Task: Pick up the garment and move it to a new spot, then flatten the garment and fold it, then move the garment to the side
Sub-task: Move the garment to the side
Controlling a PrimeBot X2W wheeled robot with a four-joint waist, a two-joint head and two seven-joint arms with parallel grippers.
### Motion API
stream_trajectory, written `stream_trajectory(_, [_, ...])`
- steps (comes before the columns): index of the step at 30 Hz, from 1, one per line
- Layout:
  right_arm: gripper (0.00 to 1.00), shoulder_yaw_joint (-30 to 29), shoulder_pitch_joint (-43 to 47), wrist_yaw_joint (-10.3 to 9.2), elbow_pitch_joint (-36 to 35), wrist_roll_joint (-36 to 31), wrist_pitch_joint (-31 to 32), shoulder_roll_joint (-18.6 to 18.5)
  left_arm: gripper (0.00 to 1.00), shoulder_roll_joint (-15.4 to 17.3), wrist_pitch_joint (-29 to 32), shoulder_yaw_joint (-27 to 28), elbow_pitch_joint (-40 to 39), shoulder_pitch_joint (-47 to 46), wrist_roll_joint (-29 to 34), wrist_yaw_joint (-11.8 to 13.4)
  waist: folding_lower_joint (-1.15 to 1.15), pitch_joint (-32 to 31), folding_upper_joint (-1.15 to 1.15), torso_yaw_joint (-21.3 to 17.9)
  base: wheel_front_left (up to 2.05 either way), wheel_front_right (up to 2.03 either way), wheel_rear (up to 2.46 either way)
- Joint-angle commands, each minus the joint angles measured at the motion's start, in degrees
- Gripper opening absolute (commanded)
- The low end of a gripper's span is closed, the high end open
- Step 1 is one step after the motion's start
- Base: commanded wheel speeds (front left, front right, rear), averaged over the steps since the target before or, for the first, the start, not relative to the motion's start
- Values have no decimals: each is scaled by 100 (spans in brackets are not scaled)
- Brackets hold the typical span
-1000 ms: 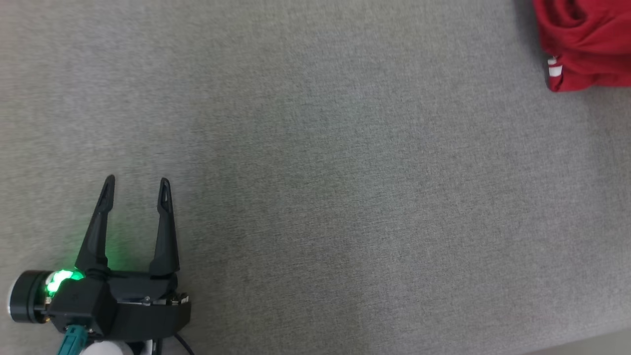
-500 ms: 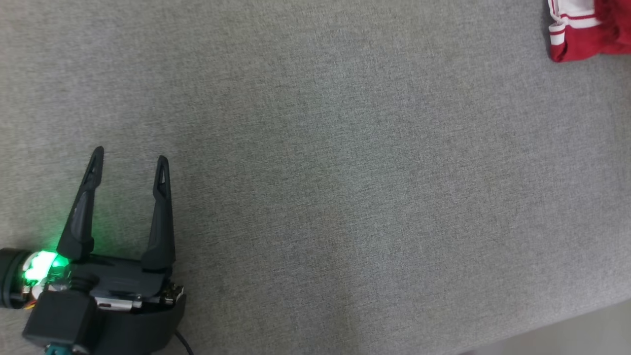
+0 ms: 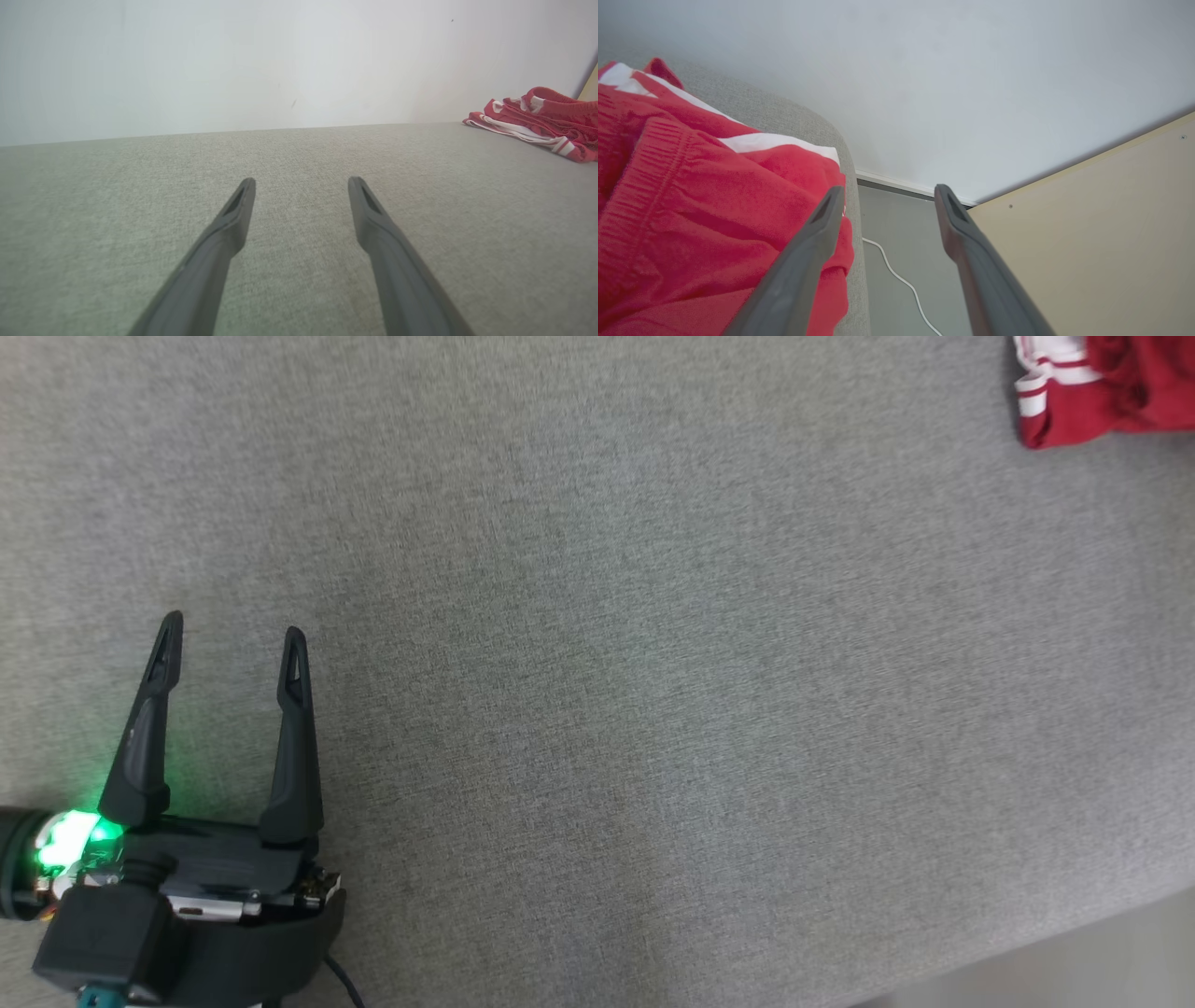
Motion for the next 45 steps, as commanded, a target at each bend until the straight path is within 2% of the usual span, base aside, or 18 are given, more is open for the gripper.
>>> stream_trajectory(1, [100,-84,11,-17,23,-113,-90,160,100,-52,45,31,337,0,-59,33,1,-288,1,59,0,0,0])
stream_trajectory(13, [100,-276,725,-17,-333,-252,-821,925,100,-277,19,392,655,699,-347,203,1,-1779,1,394,0,0,0])
stream_trajectory(25, [100,-471,2205,-17,-885,-56,-1278,1822,100,-378,19,785,1084,1566,-458,293,1,-3191,1,857,0,0,0])
stream_trajectory(34, [100,-766,3268,-17,-1282,-63,-1375,2649,100,-417,19,899,1223,1916,-467,280,1,-3731,1,1018,0,0,0])
stream_trajectory(37, [100,-1032,3695,-17,-1462,-97,-1396,2908,100,-431,19,857,1296,1958,-451,269,1,-3872,1,1087,0,0,0])
stream_trajectory(45, [100,-1589,4764,-17,-2007,-298,-1438,3335,100,-455,19,765,1417,1869,-465,250,1,-4001,1,1155,0,0,0])
